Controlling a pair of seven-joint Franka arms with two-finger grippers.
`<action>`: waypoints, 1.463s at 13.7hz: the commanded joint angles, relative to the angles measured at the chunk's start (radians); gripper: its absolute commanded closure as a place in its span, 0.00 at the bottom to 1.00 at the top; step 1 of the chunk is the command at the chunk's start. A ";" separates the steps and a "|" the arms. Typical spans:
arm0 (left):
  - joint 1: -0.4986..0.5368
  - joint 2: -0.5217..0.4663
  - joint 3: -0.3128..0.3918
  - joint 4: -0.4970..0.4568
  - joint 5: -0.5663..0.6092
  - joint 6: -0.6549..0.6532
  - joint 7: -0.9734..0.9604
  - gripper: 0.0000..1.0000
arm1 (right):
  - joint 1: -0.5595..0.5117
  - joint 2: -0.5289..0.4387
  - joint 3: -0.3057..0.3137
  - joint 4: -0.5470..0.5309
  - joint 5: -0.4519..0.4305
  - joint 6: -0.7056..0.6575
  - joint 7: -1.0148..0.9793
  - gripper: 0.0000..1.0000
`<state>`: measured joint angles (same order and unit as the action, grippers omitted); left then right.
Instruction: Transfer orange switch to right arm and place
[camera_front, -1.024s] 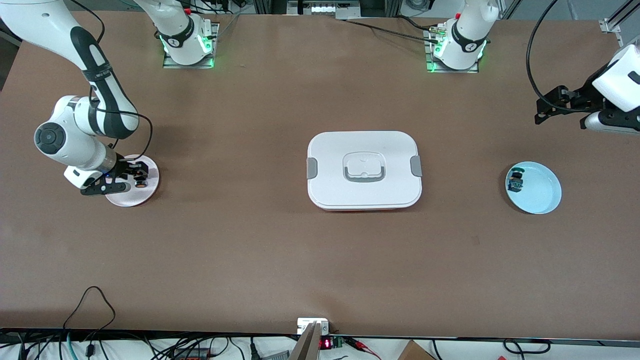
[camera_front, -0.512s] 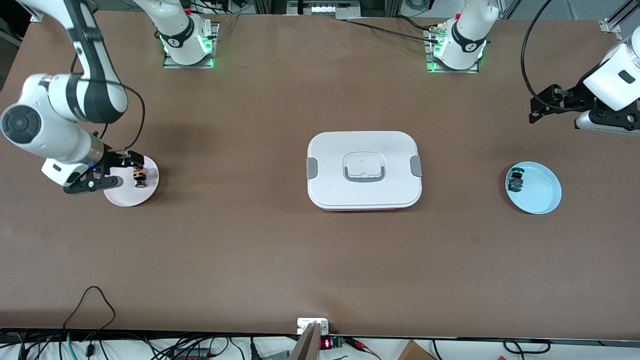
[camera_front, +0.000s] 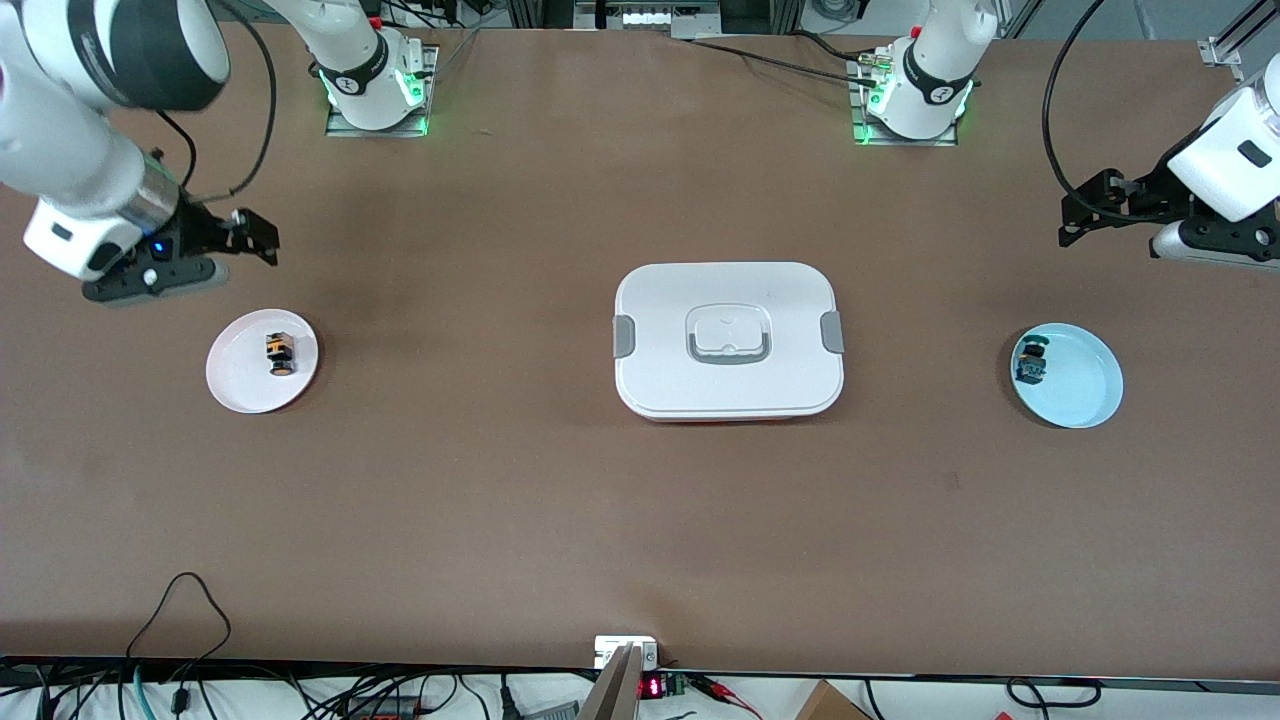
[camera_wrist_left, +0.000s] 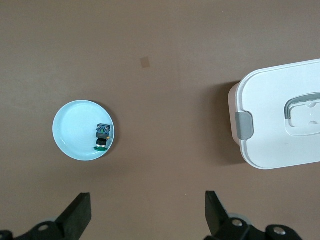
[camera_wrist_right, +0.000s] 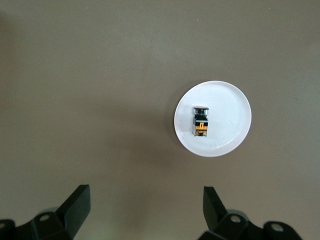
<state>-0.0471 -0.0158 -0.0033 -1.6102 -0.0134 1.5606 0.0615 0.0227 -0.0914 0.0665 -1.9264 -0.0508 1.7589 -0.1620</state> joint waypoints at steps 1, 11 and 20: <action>0.007 0.002 -0.001 0.010 -0.010 -0.024 0.006 0.00 | 0.003 0.024 -0.007 0.139 0.034 -0.111 -0.005 0.00; 0.010 0.000 0.000 0.010 -0.010 -0.042 0.001 0.00 | -0.004 0.059 -0.014 0.237 0.155 -0.200 0.012 0.00; 0.012 0.000 0.000 0.010 -0.010 -0.048 0.000 0.00 | -0.003 0.064 -0.013 0.245 0.147 -0.199 0.061 0.00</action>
<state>-0.0416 -0.0158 -0.0017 -1.6102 -0.0134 1.5270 0.0605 0.0215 -0.0388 0.0525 -1.7136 0.0850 1.5834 -0.1096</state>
